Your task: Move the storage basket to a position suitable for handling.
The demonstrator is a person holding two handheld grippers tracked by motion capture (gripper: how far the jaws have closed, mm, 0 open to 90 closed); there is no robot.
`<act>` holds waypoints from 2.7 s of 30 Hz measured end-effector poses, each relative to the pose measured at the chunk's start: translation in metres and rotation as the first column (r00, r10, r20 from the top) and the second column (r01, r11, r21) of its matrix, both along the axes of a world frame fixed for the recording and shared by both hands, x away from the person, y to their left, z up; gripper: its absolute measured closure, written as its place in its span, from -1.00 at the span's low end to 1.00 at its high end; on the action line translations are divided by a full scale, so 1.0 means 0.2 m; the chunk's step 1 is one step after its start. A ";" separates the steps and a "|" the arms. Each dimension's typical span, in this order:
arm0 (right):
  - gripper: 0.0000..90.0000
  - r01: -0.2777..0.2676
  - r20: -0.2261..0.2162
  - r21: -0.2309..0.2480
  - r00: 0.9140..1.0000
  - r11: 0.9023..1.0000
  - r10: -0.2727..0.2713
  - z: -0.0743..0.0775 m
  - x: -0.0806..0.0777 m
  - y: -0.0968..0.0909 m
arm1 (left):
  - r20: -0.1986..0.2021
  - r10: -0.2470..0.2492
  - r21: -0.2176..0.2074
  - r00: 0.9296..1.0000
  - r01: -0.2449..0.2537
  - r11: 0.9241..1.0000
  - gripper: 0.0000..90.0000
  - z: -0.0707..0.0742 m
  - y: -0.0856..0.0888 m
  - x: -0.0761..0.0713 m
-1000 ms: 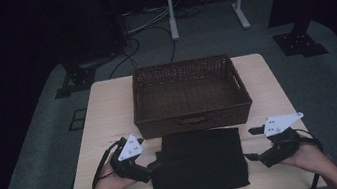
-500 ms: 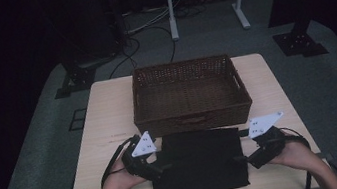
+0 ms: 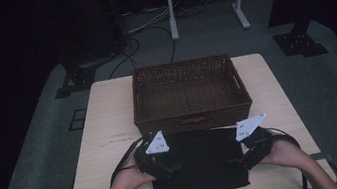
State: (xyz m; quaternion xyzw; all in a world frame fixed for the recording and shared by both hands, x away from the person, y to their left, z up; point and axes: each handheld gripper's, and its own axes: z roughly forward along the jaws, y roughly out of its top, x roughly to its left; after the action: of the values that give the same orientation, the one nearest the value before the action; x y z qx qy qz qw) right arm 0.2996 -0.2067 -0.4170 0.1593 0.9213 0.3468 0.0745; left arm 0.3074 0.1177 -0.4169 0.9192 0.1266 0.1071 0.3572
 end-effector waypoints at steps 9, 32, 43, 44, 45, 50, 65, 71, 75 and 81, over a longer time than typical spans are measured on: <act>-0.62 -0.022 -0.023 -0.026 0.999 0.999 0.022 -0.04 0.05 0.06 | -0.036 -0.039 0.027 0.999 0.040 0.999 -0.90 -0.05 -0.10 0.03; -0.66 -0.065 -0.082 -0.156 0.995 0.986 0.052 -0.22 0.14 0.20 | -0.154 -0.057 0.114 0.986 0.075 0.991 -0.94 -0.23 -0.22 0.12; -0.77 -0.052 -0.140 -0.159 0.990 0.986 0.030 -0.28 0.17 0.21 | -0.244 -0.033 0.102 0.969 0.059 0.993 -0.94 -0.27 -0.22 0.16; -0.77 -0.052 -0.140 -0.159 0.990 0.986 0.030 -0.28 0.17 0.21 | -0.258 -0.025 0.096 0.966 0.052 0.994 -0.94 -0.27 -0.22 0.16; -0.77 -0.053 -0.148 -0.167 0.989 0.985 0.028 -0.28 0.17 0.22 | -0.286 -0.017 0.092 0.958 0.045 0.995 -0.92 -0.28 -0.21 0.17; -0.76 -0.058 -0.146 -0.168 0.989 0.984 0.033 -0.29 0.17 0.22 | -0.291 0.000 0.096 0.957 0.030 0.995 -0.88 -0.29 -0.22 0.17; -0.26 -0.070 -0.147 -0.194 0.988 0.979 0.041 -0.26 0.18 0.24 | -0.322 0.002 0.102 0.947 0.032 0.994 -0.44 -0.26 -0.24 0.20; 0.03 -0.078 -0.160 -0.206 0.986 0.975 0.045 -0.24 0.20 0.25 | -0.353 -0.016 0.087 0.935 0.050 0.995 -0.18 -0.25 -0.24 0.24; 0.14 -0.085 -0.171 -0.209 0.984 0.974 0.049 -0.24 0.21 0.25 | -0.372 -0.039 0.094 0.928 0.079 0.992 -0.03 -0.25 -0.25 0.26; 0.28 -0.091 -0.186 -0.231 0.981 0.969 0.048 -0.23 0.21 0.27 | -0.366 -0.078 0.065 0.927 0.109 0.992 0.11 -0.25 -0.24 0.25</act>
State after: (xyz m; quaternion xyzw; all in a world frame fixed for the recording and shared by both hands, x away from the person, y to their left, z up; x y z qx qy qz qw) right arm 0.3418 -0.1517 -0.4625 0.1471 0.9642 0.2205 -0.0022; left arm 0.3581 0.0692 -0.4667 0.9424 0.1417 -0.0763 0.2932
